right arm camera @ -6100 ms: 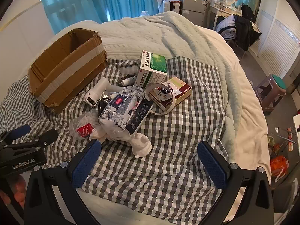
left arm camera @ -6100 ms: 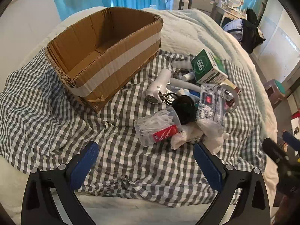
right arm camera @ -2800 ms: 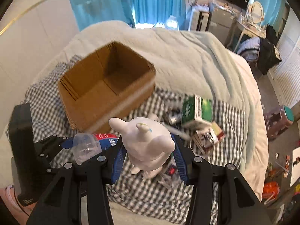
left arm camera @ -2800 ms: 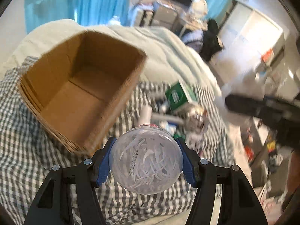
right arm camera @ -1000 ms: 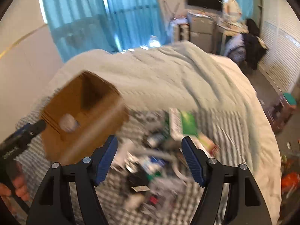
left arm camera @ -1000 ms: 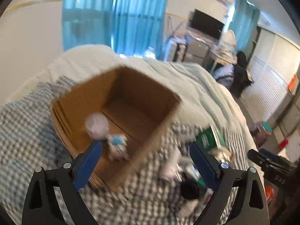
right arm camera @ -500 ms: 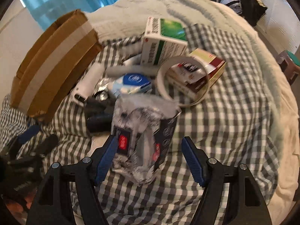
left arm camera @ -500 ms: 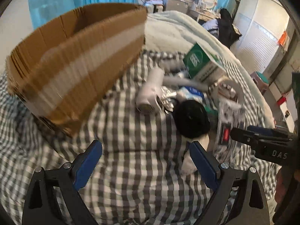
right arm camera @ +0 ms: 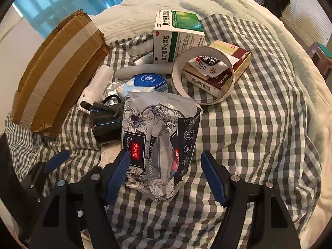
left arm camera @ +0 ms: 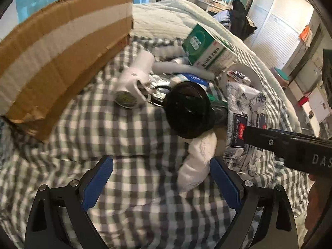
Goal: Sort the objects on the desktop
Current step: 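Return both tools to the pile and reach toward the floral tissue pack, then grasp the white cloth with the left tool while the right grasps the floral tissue pack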
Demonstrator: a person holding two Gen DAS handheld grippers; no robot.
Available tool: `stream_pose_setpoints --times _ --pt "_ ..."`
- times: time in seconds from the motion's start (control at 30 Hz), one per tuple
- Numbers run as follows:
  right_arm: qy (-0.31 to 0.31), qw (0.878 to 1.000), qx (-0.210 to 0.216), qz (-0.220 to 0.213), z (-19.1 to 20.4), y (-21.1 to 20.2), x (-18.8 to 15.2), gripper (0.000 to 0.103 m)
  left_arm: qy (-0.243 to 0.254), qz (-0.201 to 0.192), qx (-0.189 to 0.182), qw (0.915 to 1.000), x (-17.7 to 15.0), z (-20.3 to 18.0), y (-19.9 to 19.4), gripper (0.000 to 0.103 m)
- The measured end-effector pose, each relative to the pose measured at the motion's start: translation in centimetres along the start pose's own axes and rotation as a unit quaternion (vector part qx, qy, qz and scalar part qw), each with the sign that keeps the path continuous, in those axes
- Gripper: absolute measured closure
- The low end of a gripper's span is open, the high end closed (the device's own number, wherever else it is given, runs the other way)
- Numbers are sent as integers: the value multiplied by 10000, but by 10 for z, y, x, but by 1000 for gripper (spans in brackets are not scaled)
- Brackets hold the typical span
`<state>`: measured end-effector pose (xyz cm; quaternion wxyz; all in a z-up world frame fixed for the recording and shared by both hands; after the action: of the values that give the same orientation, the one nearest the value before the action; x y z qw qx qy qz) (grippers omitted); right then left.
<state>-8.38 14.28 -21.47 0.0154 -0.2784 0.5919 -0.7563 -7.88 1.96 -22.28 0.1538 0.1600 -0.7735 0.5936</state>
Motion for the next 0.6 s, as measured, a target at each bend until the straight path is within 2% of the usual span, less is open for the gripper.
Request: stream_pose_setpoints --times 0.1,0.17,0.23,0.3,0.43,0.5,0.6 --pt "36 10000 7 -6 -1 3 1 33 89 104 -150 9998 -7 -9 8 6" --pt "98 10000 18 7 -2 7 2 33 190 116 -126 9997 -8 -13 14 7" --pt "140 9999 55 34 -1 11 4 33 258 114 -90 9996 -7 -15 18 16" --pt "120 9999 63 50 0 15 5 33 253 232 -98 9994 -8 -13 22 34" --pt "172 9997 148 24 0 20 5 33 151 382 -222 9989 -10 -5 23 52" --pt "229 9995 204 57 0 24 5 33 111 428 -286 9986 -12 -2 22 66" --pt "247 9994 238 86 1 29 4 33 91 492 -347 9981 -13 0 21 71"
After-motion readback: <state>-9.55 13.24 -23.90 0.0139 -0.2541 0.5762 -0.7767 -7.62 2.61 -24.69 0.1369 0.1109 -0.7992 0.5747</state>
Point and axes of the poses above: each gripper's, at about its wrist camera, not at the fingertips, and y roughly the way its jaws point, z to its left, x to its top, the point moved 10 cm from there along y, roughly the way its jaws point, and after that the axes turned 14 degrees about -y, right-handed, at the moved point
